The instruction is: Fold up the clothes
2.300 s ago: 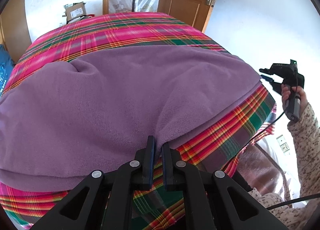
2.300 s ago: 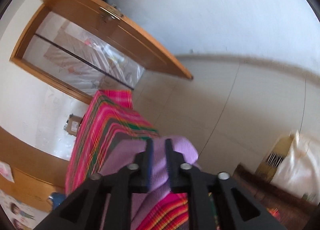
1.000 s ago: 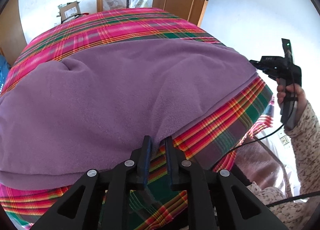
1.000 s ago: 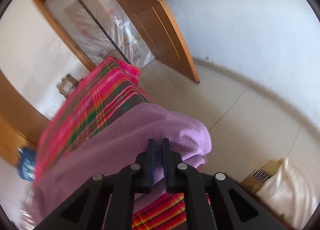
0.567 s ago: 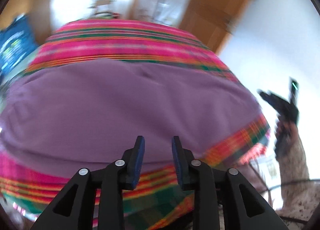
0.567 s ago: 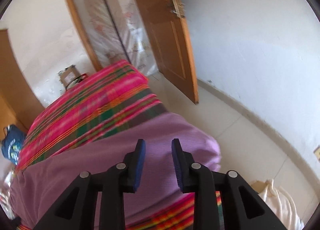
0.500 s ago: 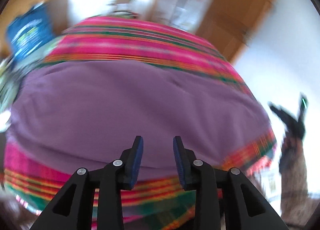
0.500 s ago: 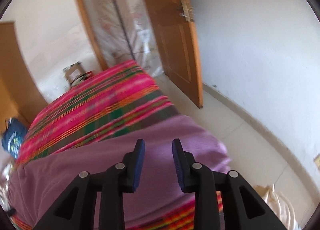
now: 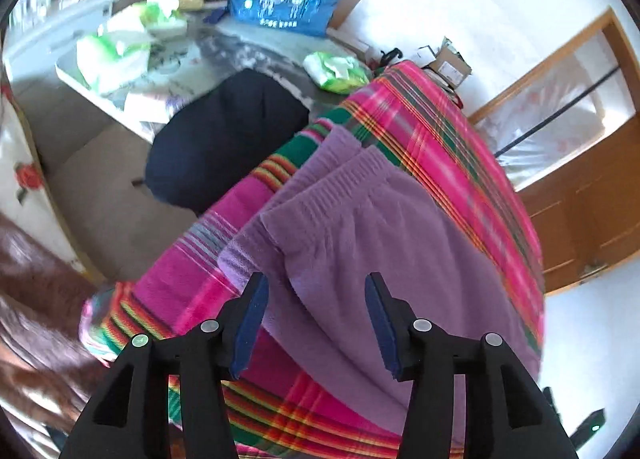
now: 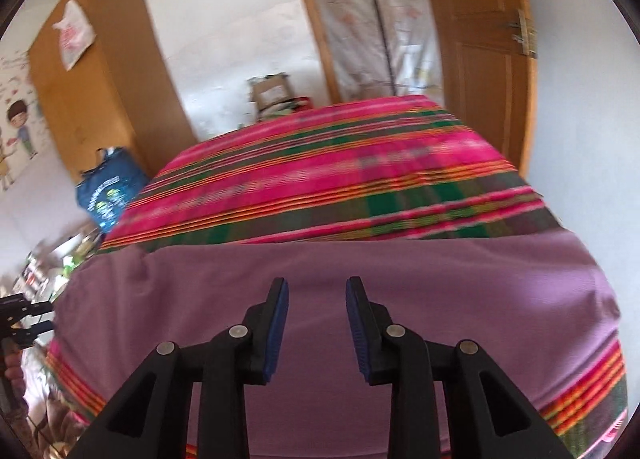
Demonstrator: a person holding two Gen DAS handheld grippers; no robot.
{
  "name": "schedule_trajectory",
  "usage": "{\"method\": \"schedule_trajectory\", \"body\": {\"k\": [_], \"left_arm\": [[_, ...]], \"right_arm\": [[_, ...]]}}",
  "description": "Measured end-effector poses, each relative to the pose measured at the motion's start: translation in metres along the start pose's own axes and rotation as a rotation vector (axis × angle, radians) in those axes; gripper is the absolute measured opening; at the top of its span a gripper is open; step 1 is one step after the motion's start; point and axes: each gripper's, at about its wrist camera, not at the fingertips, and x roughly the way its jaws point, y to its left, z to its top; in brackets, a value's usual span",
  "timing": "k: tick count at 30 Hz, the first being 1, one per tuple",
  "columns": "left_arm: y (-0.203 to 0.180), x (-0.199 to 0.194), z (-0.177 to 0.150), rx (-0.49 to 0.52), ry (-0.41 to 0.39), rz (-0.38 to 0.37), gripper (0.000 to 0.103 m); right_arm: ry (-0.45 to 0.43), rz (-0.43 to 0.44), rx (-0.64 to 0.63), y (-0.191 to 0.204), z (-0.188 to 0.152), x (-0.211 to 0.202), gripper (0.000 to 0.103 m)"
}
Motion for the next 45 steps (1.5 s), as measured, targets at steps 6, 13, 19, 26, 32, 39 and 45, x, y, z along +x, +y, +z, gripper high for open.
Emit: {"method": "schedule_trajectory", "body": {"k": [6,13,19,26,32,39,45], "left_arm": [[0.007,0.016,0.012,-0.125,0.040,-0.082,0.052],[0.005,0.016,0.019,-0.147,-0.007,-0.112,0.038],[0.018,0.008,0.018,-0.192,-0.024,-0.145,0.008],[0.027,-0.023,0.014,-0.210,-0.088,-0.194,0.006],[0.044,-0.018,0.009,-0.226,-0.084,-0.133,0.006],[0.051,-0.005,0.001,-0.234,-0.060,-0.083,0.006],[0.051,-0.005,0.003,-0.219,-0.040,-0.065,0.008]], "right_arm": [[0.018,0.064,-0.048,0.034,-0.007,0.005,0.033],[0.040,0.084,-0.079,0.054,-0.007,0.013,0.033],[0.063,0.098,-0.062,0.063,-0.007,0.023,0.033],[0.063,0.128,-0.093,0.082,-0.003,0.022,0.033],[0.078,0.157,-0.118,0.095,-0.006,0.022,0.033],[0.171,0.189,-0.158,0.106,-0.023,0.034,0.033],[0.234,0.214,-0.256,0.114,-0.041,0.034,0.033]]}}
